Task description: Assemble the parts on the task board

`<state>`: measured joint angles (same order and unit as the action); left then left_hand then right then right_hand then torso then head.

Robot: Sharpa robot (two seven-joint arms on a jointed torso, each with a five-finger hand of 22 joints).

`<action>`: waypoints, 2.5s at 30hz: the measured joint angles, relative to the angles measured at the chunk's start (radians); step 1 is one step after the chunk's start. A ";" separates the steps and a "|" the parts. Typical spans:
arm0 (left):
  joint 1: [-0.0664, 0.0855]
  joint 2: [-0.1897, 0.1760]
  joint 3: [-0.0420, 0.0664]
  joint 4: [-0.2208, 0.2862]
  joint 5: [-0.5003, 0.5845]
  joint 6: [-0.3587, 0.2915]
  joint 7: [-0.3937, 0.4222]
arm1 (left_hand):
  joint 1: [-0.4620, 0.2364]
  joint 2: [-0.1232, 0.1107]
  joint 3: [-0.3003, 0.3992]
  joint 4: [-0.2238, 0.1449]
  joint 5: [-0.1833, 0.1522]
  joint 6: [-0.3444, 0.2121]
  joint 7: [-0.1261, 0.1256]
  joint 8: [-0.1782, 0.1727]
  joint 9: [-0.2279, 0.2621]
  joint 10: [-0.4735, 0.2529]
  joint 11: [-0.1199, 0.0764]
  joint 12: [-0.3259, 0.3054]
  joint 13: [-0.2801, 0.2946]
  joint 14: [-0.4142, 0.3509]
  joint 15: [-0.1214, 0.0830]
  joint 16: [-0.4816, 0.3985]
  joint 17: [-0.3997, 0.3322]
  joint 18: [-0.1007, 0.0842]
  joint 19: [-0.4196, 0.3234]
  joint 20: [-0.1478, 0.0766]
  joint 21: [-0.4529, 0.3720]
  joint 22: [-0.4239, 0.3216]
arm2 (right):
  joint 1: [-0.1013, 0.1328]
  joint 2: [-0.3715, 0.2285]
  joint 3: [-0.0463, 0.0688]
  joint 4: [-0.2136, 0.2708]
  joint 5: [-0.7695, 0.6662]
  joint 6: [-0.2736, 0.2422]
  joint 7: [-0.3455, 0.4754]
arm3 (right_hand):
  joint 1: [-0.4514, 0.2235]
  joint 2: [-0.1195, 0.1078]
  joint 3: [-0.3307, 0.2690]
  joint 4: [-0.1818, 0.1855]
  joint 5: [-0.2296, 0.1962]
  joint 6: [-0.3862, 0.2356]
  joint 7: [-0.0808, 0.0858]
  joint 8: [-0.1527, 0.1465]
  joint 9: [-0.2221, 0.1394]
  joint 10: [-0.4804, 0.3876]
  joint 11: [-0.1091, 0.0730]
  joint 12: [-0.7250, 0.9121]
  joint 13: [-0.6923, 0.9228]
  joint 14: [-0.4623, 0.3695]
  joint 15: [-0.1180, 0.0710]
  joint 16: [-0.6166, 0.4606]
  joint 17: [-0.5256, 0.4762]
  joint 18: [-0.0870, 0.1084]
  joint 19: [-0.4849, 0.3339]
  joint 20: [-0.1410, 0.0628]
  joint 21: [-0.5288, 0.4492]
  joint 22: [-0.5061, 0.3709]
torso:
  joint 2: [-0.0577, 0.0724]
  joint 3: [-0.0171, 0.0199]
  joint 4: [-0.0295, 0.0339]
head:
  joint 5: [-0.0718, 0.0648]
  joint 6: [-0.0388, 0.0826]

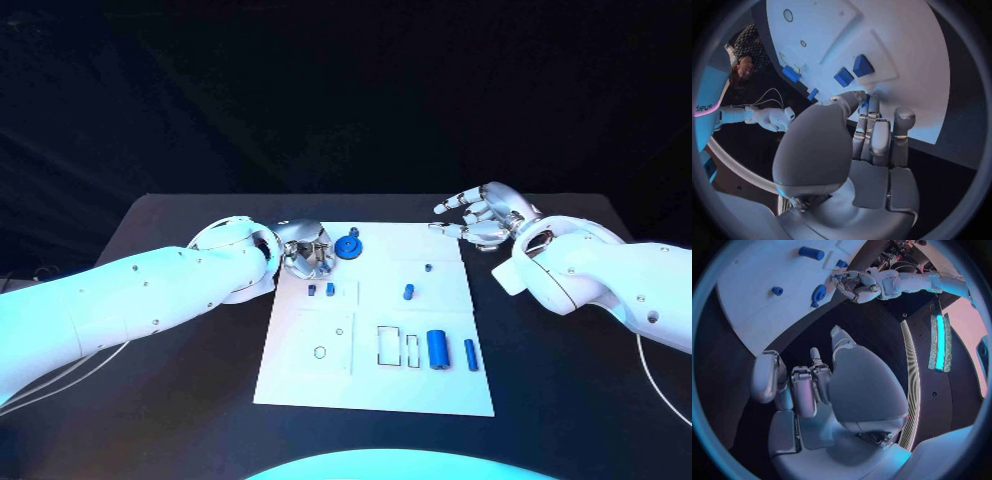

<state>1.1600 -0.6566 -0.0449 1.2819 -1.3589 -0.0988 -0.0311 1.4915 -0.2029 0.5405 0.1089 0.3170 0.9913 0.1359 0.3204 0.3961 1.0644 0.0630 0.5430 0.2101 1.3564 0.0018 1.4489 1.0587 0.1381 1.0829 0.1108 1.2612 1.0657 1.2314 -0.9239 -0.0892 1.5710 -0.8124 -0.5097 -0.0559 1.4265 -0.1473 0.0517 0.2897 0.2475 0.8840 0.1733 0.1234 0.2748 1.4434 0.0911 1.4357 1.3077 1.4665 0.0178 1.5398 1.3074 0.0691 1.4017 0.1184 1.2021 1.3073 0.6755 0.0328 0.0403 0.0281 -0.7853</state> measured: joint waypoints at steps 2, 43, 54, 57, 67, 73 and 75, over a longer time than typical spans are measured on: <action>0.000 0.000 0.000 0.000 -0.001 0.000 -0.002 | 0.000 0.000 0.000 0.000 0.000 -0.001 0.001 0.000 0.000 0.000 0.000 0.000 0.000 0.000 0.000 0.000 0.000 0.000 0.000 0.000 0.000 0.000 | 0.000 0.000 0.000 0.000 0.000 0.000 0.000 | 0.000 0.000 0.000 0.000 0.000 0.000 0.000 0.000 0.000 0.000 0.000 0.000 0.000 0.000 0.000 0.000 0.000 0.000 0.000 0.000 0.000 0.000 | 0.000 0.0004 0.0000 | 0.000 0.000; -0.003 0.001 -0.003 -0.001 -0.006 0.008 -0.014 | -0.040 -0.039 -0.008 0.014 0.000 -0.062 0.009 -0.066 -0.005 -0.006 0.009 -0.026 0.009 -0.004 0.004 0.000 -0.008 0.000 -0.004 0.004 -0.024 -0.022 | -0.001 0.000 0.000 -0.002 0.000 0.000 0.000 | 0.000 0.000 0.000 0.000 0.000 0.000 0.000 0.000 -0.001 0.000 0.000 0.000 0.000 0.000 0.000 0.000 0.000 0.000 0.000 0.000 -0.004 0.000 | 0.000 -0.0006 -0.0002 | -0.001 0.002; -0.003 -0.001 -0.003 0.000 -0.006 0.002 -0.013 | -0.045 -0.044 -0.005 0.022 0.000 -0.099 0.005 -0.094 -0.011 -0.004 0.007 -0.035 0.015 -0.004 0.004 0.000 -0.008 0.000 -0.004 0.004 -0.031 -0.024 | -0.002 0.000 0.000 -0.002 0.000 0.000 0.000 | 0.000 0.000 0.000 0.000 0.000 0.000 0.000 0.000 -0.002 0.000 0.000 -0.004 0.000 0.000 0.000 0.000 0.001 0.000 0.000 0.000 -0.004 0.000 | 0.000 -0.0002 -0.0002 | -0.002 0.003; -0.003 -0.002 -0.003 0.000 -0.006 0.002 -0.013 | -0.050 -0.050 -0.005 0.022 0.000 -0.131 0.001 -0.116 -0.019 -0.002 0.005 -0.036 0.020 -0.004 0.004 0.000 -0.008 0.000 -0.004 0.004 -0.035 -0.026 | -0.002 0.000 0.000 -0.003 0.000 0.000 0.000 | 0.000 0.000 0.000 0.000 0.000 0.000 0.000 0.000 -0.002 0.000 0.000 -0.004 0.000 0.000 0.000 -0.004 0.001 0.000 0.000 0.000 -0.009 0.000 | 0.000 -0.0001 -0.0002 | -0.002 0.004; -0.003 -0.012 -0.002 -0.001 -0.007 0.004 -0.016 | -0.054 -0.054 -0.026 0.043 0.000 -0.204 -0.022 -0.166 -0.041 0.001 0.002 -0.047 0.029 -0.008 0.000 0.000 -0.005 0.000 -0.004 0.004 -0.042 -0.030 | -0.002 -0.001 0.000 -0.004 0.000 0.000 0.000 | 0.000 0.000 0.000 0.000 0.000 0.000 0.000 0.000 -0.002 -0.016 -0.002 -0.020 0.000 0.000 0.000 -0.010 0.001 0.000 -0.013 -0.002 -0.032 0.000 | 0.000 -0.0005 0.0000 | -0.003 0.006; -0.004 -0.025 -0.001 0.002 -0.014 0.004 -0.017 | -0.040 -0.050 -0.090 0.060 0.000 -0.300 -0.040 -0.201 -0.084 0.005 -0.002 -0.059 0.036 -0.008 0.000 0.000 -0.006 0.000 -0.004 0.004 -0.046 -0.033 | -0.003 -0.001 0.000 -0.008 0.000 0.000 -0.001 | 0.000 0.000 0.000 0.000 0.000 0.007 0.000 0.000 -0.003 -0.063 -0.003 -0.073 0.000 0.000 0.000 -0.026 0.000 0.016 -0.029 -0.004 -0.069 -0.022 | 0.000 -0.0008 0.0000 | -0.004 0.007; -0.004 -0.032 0.001 0.003 -0.015 0.004 -0.017 | -0.040 -0.050 -0.091 0.061 0.000 -0.300 -0.040 -0.201 -0.085 0.005 -0.002 -0.059 0.036 -0.008 0.000 0.000 -0.006 0.000 -0.004 0.004 -0.047 -0.033 | -0.003 -0.001 0.000 -0.011 0.000 0.000 -0.001 | 0.000 0.000 0.009 0.000 0.000 0.009 -0.002 0.000 -0.005 -0.132 -0.005 -0.159 -0.058 -0.001 -0.001 -0.042 0.000 0.017 -0.044 -0.007 -0.105 -0.043 | 0.000 -0.0009 0.0000 | -0.005 0.007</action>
<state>1.1562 -0.6884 -0.0435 1.2850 -1.3739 -0.0948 -0.0483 1.4513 -0.2533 0.4496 0.1698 0.3172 0.6914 0.0959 0.1190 0.3114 1.0695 0.0610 0.4841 0.2460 1.3488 0.0021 1.4486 1.0523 0.1384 1.0791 0.1144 1.2141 1.0328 1.2284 -0.9254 -0.0892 1.5599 -0.8120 -0.5094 -0.0565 1.4268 -0.1470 0.0608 0.2895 0.2475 0.8930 0.1712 0.1234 0.2697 1.3117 0.0865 1.2765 1.2493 1.4658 0.0165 1.4981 1.3078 0.0857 1.3574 0.1118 1.0970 1.2648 0.6753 0.0319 0.0403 0.0232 -0.7788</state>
